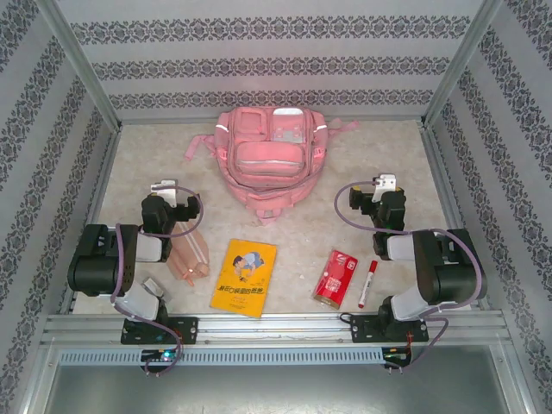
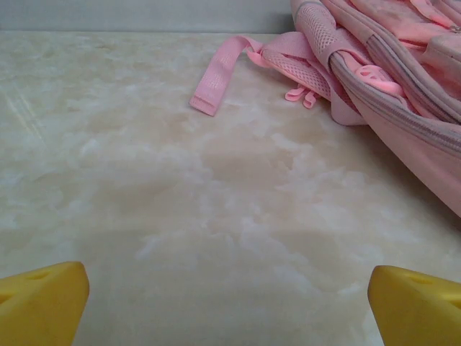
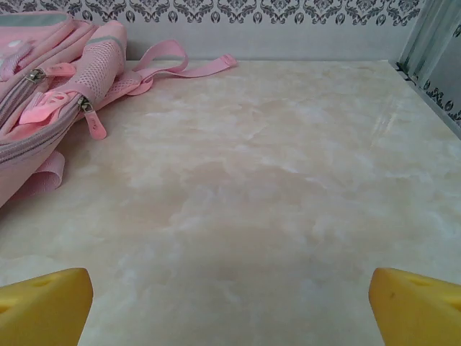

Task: Pack the student bag

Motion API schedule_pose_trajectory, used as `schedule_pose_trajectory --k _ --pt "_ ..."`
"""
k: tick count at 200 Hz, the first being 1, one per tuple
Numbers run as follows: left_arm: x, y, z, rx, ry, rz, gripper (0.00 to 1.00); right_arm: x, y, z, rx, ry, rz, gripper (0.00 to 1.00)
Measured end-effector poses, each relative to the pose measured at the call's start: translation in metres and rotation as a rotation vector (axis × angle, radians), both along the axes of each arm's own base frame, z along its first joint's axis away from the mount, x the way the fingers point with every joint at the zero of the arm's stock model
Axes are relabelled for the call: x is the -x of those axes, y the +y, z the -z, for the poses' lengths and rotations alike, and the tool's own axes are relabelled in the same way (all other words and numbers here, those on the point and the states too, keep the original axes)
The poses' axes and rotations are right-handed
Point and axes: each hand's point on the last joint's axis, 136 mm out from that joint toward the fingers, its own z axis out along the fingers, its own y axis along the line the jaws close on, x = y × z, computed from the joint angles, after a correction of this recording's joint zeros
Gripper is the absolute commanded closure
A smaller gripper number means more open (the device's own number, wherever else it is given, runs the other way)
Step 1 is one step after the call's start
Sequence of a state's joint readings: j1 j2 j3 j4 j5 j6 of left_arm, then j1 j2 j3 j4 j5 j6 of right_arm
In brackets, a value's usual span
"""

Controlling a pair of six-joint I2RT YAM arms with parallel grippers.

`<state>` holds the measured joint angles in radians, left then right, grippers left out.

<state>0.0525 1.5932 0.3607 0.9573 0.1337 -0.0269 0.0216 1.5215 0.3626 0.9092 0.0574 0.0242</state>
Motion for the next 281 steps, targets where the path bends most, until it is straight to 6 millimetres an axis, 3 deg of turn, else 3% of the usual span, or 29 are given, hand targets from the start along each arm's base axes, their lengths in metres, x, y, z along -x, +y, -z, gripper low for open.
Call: schedule_pose_trajectory --k 243,259,281 --pt "0.002 -0.006 -0.003 -0.016 0.029 0.017 0.01 0.002 -0.001 -0.002 -0.002 0.006 0.007 0.02" --pt "0.0 -0.011 -0.024 -0.049 0.076 -0.003 0.01 0.009 -0.005 -0.02 -0.011 -0.005 0.031 0.02" --pt "-0.026 -0.02 -0.105 -0.044 0.043 -0.031 0.01 0.018 -0.022 -0.068 -0.136 -0.059 0.174 0.02"
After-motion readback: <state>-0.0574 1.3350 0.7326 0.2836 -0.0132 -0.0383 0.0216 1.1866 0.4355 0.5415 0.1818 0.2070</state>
